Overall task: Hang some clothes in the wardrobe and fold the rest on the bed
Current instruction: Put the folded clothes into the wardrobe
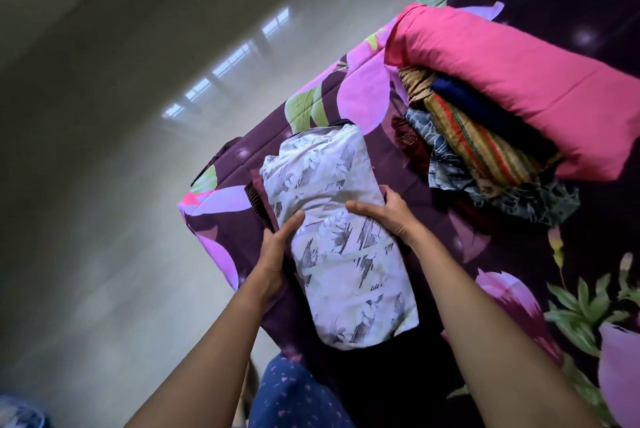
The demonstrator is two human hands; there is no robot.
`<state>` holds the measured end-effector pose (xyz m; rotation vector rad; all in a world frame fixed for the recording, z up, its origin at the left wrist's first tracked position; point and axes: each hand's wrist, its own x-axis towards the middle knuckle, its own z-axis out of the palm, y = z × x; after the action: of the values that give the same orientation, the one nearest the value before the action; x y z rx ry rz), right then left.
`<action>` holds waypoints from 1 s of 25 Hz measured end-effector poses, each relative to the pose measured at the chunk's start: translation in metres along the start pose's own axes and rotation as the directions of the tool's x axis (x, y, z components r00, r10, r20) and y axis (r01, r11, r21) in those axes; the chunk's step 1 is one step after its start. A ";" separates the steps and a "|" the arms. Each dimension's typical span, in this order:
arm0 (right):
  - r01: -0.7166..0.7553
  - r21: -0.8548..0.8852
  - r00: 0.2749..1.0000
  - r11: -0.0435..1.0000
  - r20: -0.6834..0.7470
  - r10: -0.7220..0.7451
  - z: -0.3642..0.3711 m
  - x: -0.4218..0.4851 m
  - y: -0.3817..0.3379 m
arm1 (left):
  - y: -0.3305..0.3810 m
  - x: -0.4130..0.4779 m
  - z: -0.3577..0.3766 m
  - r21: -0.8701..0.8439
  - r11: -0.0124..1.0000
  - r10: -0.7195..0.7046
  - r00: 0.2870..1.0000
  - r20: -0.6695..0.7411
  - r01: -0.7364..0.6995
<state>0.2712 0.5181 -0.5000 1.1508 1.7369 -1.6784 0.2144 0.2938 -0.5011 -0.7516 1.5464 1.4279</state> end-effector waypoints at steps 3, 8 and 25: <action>0.080 0.171 0.995 0.982 -0.074 -0.068 0.014 -0.038 -0.004 | 0.026 -0.030 -0.006 0.165 0.969 0.167 0.981 0.101 -0.182; 0.227 0.440 0.974 0.869 -0.112 -0.197 0.027 -0.135 -0.034 | 0.063 -0.077 -0.018 0.272 0.896 0.309 0.933 0.186 -0.351; 0.719 0.440 0.539 0.538 -0.842 -0.032 0.221 -0.508 -0.011 | 0.077 -0.372 -0.104 0.194 0.579 0.129 0.324 0.937 -0.792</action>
<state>0.4897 0.1804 -0.1185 2.2552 1.8806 -2.6796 0.2873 0.1567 -0.1394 0.9445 1.2599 1.1819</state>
